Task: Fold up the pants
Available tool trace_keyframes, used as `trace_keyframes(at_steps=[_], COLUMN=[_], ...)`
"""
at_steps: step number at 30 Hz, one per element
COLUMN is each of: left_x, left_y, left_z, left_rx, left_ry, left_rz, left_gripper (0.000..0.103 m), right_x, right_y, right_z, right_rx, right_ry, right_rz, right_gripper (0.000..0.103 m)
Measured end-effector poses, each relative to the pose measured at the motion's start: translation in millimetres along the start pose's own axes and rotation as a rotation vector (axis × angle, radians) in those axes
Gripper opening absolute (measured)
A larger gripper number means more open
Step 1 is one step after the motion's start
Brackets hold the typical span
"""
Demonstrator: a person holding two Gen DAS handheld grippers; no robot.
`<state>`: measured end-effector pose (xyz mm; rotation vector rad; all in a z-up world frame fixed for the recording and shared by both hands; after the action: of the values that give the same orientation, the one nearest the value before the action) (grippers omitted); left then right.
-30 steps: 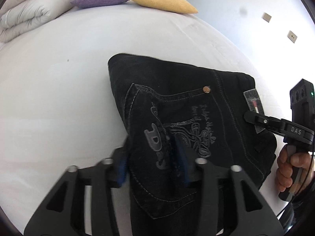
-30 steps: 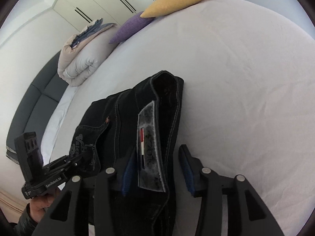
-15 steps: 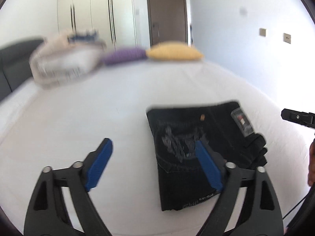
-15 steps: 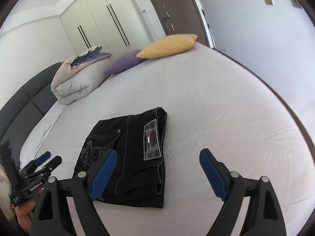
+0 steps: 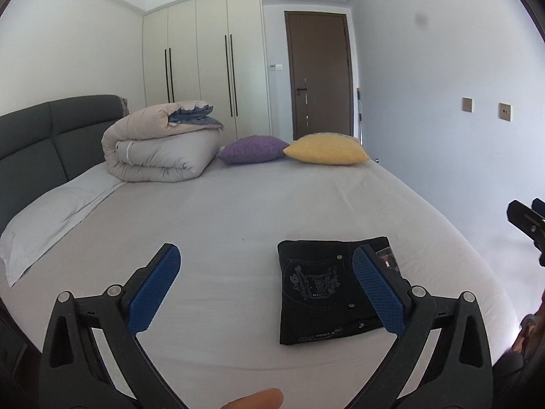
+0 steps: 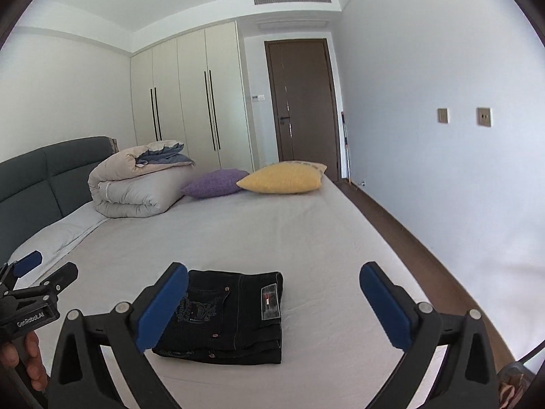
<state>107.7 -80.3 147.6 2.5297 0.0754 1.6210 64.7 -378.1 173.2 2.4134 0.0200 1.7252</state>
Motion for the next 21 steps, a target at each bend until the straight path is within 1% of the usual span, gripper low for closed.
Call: trace_keyframes(at_steps=[2,3,5,6,9,12,14,21], left_x=[1.6,1.0,-2.7,-4.3,-13.2,-20.8,-25.8,-44.8], left_y=[-5.2,-7.6,-11.4,-12.3,-13.8,-13.9,-13.4,-11.9], left_z=[-6.8,-8.9,-11.9,-13.9,-14.3,-13.3,-11.6,6.2], left_rx=[-0.004,0.008,0.017,0.016,0.045,0.033,0.039,0.045], left_ry=[-0.029,-0.041,-0.076,-0.085,-0.107,-0.127,-0.142,-0.197], left_rz=[-0.034,-0.046,-0.067,-0.07,-0.067,-0.071,-0.068,-0.064], left_gripper=[0.103,0.103,0.103,0.103,0.103,0.103,0.103,0.103], right_x=[4.8,4.9,4.6,3.6,-4.1,-13.7,-20.9,-29.8], right_y=[-8.2,-12.3,-20.2,-22.6,-27.7,-31.4,-32.8,-36.0], right_z=[-15.2,-19.6,-26.7,-28.8,-27.2,-20.6,-15.0,-9.8], right_rx=[-0.019,-0.023,-0.012,-0.006,0.017,0.048,0.068,0.072], right_ry=[0.008,0.007,-0.003,-0.013,-0.051,-0.119,-0.153,-0.198], right_rz=[-0.05,-0.072,-0.102,-0.101,-0.081,-0.05,-0.027,-0.001], right_gripper=[0.103,0.103,0.103,0.103,0.103,0.103,0.103,0.103])
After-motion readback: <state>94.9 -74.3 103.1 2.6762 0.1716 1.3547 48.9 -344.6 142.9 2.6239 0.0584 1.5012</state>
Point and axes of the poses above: each gripper's, at about its wrist camera, not at the fingertips, and z roughly the way its jaws point, y to its right, x to its top, the point moved 3 cm from there along z, roughly the way its jaws point, and after that the axes turned 12 degrees about -z, right-handed, at the moved point
